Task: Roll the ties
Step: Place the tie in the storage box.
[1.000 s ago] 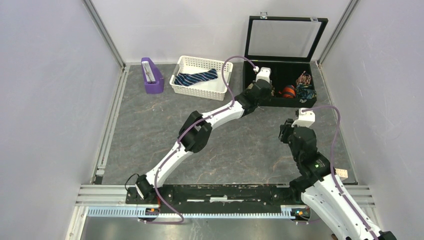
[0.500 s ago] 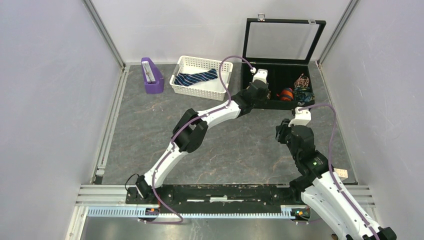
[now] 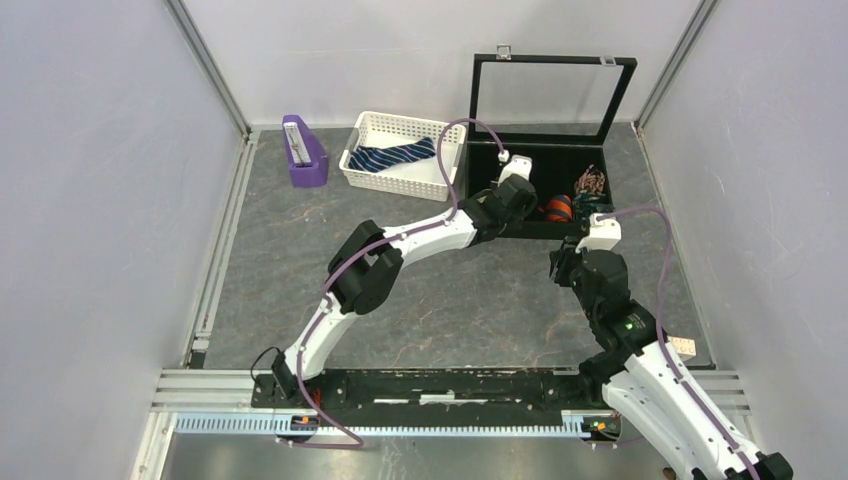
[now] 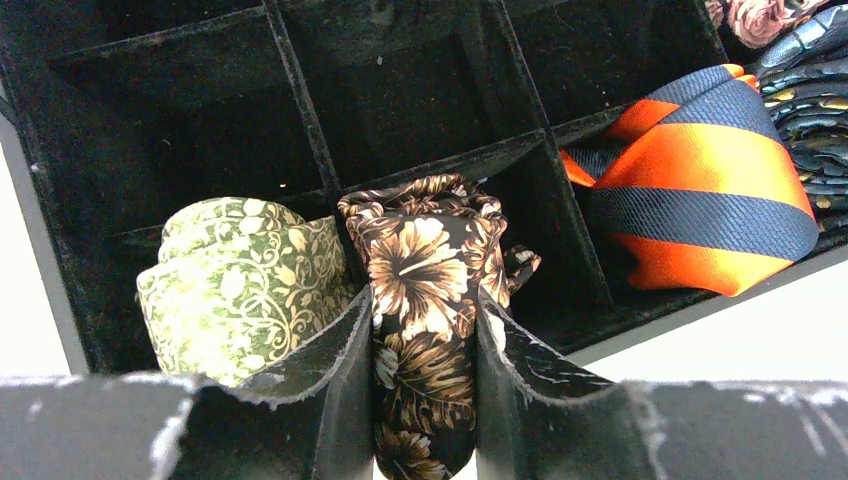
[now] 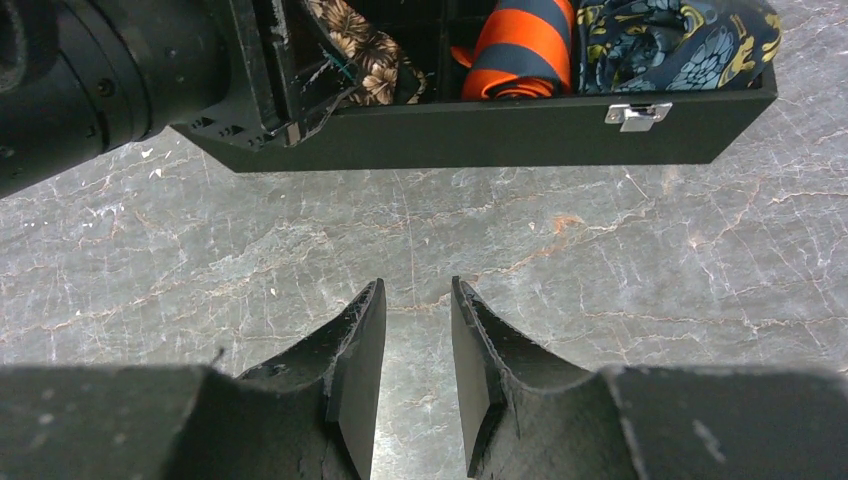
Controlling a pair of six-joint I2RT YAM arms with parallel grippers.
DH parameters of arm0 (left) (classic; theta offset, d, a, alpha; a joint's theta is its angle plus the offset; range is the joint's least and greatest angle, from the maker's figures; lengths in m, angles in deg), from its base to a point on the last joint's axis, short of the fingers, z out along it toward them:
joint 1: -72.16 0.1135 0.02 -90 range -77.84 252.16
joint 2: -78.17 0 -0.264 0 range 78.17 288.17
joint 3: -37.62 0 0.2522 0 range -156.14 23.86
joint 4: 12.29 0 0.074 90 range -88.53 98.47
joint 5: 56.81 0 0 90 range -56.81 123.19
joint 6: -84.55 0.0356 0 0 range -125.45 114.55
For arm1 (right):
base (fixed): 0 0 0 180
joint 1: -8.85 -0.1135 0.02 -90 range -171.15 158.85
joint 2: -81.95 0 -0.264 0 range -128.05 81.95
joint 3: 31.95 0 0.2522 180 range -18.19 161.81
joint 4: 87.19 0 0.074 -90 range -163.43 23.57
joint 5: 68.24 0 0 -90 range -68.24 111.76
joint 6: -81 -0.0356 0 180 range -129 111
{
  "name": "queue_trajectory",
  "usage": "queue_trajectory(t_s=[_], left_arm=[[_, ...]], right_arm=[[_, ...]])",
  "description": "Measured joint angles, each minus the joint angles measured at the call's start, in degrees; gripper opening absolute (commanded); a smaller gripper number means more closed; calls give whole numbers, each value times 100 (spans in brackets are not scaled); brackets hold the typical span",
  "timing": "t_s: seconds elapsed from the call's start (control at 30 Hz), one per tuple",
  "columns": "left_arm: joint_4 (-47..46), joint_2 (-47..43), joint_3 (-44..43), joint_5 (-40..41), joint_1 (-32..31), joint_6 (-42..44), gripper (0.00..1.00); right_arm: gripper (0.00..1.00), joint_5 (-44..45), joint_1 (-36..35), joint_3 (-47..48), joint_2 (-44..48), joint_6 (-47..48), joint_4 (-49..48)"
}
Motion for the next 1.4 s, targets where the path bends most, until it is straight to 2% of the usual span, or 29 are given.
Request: queue_trajectory(t_s=[0.2, 0.43, 0.53, 0.93, 1.1, 1.27, 1.4], left_arm=[[527, -66, -199, -243, 20, 0, 14], [1602, 531, -1775, -505, -2, 0, 15], [1832, 791, -2153, -538, -28, -9, 15], [1950, 1139, -2282, -302, -31, -144, 20], [1952, 1185, -2323, -225, -35, -254, 43], [1884, 1182, -2253, -103, -35, -339, 54], [1823, 1158, -2190, -98, -20, -337, 68]], right_arm=[[37, -2, 0, 0, -35, 2, -13], [38, 0, 0, 0, -33, 37, -11], [38, 4, 0, 0, -33, 61, -11], [38, 22, 0, 0, -57, 127, -11], [38, 20, 0, 0, -72, 127, -11], [38, 7, 0, 0, -72, 127, -11], [38, -2, 0, 0, -72, 127, -11]])
